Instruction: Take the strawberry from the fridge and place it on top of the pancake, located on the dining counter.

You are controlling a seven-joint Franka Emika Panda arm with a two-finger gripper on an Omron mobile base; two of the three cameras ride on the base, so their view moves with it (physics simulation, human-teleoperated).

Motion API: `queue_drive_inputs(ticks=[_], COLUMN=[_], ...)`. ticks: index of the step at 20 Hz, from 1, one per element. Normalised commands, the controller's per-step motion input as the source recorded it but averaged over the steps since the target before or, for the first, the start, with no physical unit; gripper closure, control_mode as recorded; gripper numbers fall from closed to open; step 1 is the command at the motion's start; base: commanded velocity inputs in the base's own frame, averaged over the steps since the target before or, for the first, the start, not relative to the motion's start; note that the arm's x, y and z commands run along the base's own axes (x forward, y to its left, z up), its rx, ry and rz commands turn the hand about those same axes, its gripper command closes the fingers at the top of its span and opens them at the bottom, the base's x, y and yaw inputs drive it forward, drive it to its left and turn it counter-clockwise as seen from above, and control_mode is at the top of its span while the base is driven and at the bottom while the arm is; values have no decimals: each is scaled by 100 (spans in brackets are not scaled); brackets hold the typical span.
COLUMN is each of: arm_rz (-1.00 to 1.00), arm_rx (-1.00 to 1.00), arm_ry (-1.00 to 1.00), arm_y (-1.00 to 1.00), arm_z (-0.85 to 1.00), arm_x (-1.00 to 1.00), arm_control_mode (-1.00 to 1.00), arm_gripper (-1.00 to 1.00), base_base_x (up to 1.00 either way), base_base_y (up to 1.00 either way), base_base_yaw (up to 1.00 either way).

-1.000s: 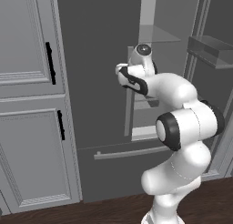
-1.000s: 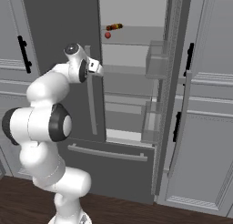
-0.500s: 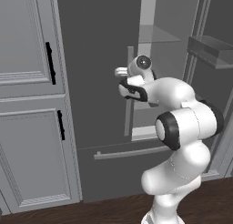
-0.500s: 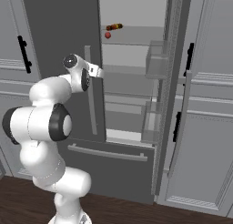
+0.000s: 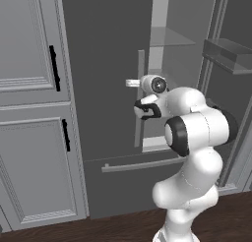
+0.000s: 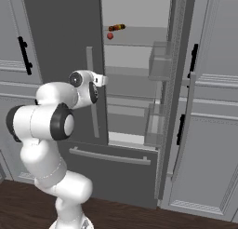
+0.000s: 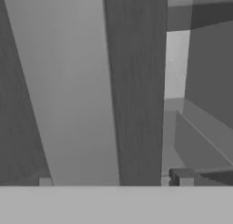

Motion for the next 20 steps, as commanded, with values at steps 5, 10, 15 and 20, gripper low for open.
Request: queue_drive_inputs(ticks=[5,10,15,20], arm_rz=[-1,-8,-19,-42], arm_rx=[-2,-9,-9,-10], arm_ry=[0,0,0,0], arm_y=[20,16,32,44], arm_z=[0,4,0,0], arm_x=[4,-23,-71,-82], arm_control_mode=[-100,-100,-100,-100], arm_gripper=[100,100,100,100], base_base_x=[0,0,0,0], base_base_y=[0,0,0,0], base_base_yaw=[0,0,0,0])
